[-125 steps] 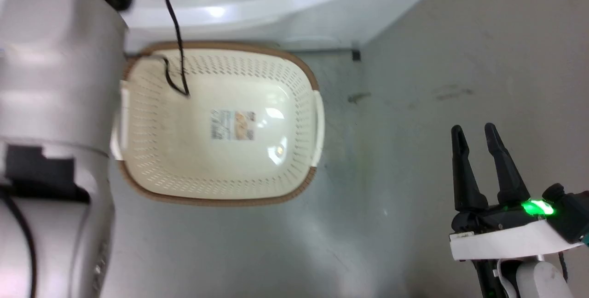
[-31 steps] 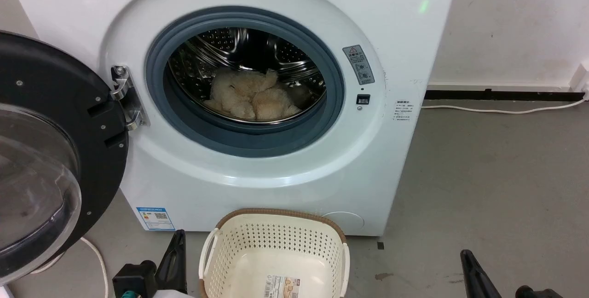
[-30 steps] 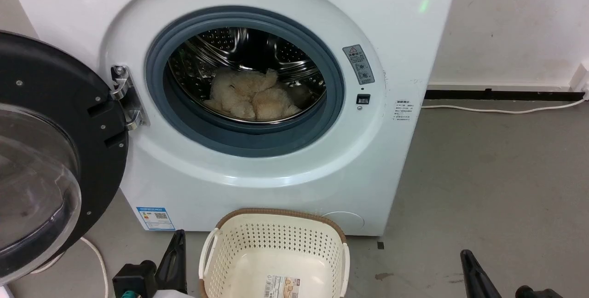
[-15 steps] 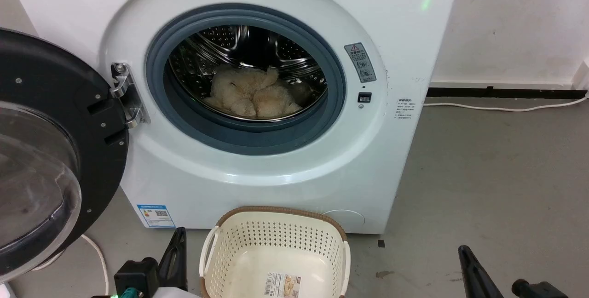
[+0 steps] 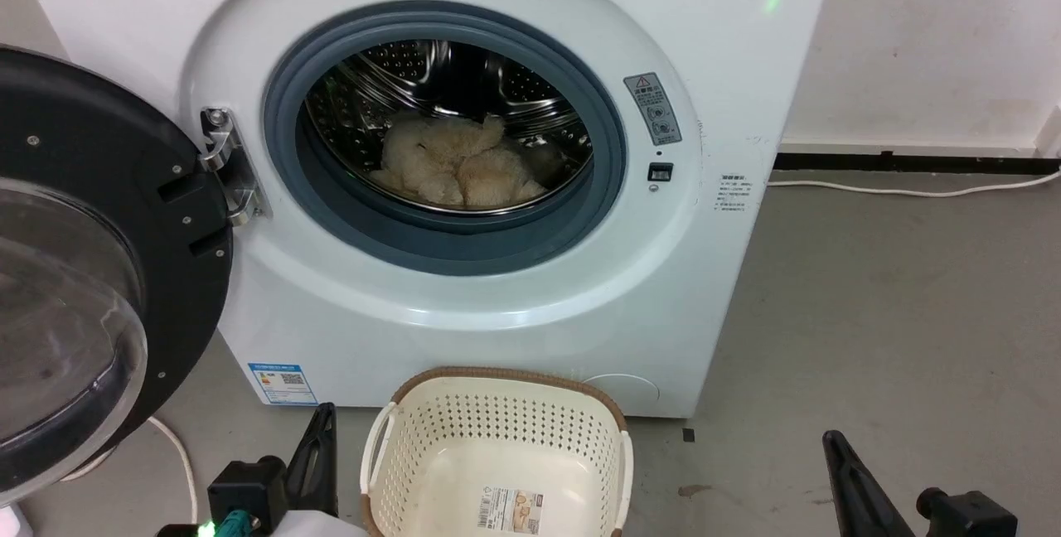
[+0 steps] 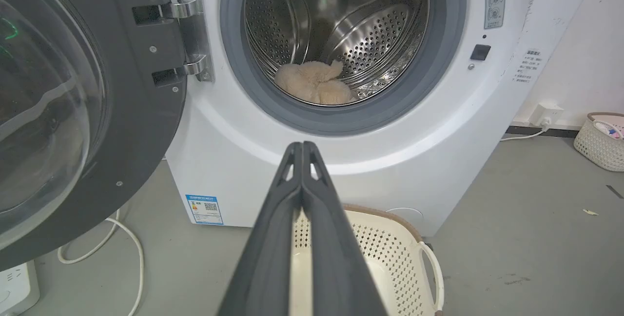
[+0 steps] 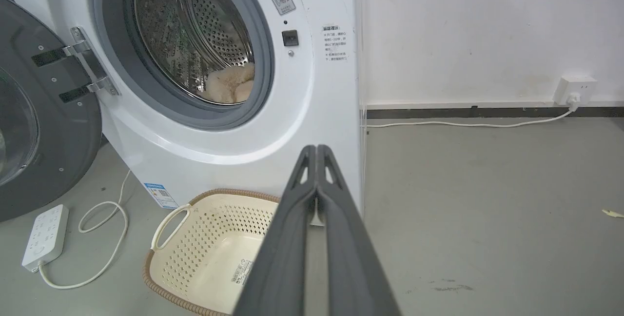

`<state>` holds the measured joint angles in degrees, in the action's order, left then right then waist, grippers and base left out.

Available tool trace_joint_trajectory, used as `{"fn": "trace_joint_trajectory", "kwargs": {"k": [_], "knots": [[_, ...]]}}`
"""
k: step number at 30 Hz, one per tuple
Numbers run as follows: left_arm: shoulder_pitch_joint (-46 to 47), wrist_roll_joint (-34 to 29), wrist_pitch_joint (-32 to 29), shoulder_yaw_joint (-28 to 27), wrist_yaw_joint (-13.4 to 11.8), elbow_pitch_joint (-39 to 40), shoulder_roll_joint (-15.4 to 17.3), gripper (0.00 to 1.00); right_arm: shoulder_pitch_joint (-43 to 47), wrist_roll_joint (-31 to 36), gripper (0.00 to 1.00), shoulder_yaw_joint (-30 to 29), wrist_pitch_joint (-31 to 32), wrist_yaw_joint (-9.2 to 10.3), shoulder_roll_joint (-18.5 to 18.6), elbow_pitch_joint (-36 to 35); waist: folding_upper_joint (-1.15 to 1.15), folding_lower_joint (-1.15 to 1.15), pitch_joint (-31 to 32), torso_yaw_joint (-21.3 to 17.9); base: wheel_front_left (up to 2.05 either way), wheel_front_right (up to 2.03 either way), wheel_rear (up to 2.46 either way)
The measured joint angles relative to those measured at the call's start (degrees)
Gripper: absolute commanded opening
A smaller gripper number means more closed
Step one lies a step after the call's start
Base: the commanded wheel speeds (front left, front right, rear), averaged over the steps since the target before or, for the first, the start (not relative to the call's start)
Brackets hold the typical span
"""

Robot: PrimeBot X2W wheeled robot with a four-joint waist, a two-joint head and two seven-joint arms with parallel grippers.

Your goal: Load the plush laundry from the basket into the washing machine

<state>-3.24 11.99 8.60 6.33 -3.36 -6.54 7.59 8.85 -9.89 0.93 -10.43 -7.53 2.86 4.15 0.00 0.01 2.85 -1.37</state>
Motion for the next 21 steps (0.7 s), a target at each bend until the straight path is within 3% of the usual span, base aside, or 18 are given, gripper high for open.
{"fn": "trace_joint_trajectory", "kwargs": {"k": [21], "knots": [[0.8,-2.9,-2.1,-1.5,0.6,1.5,-1.3,0.00,-1.7,2.4,0.00,-0.2,2.6,0.00,0.0,-0.9,0.00,0.00,-0.7,0.3,0.00,0.00,0.00]]}}
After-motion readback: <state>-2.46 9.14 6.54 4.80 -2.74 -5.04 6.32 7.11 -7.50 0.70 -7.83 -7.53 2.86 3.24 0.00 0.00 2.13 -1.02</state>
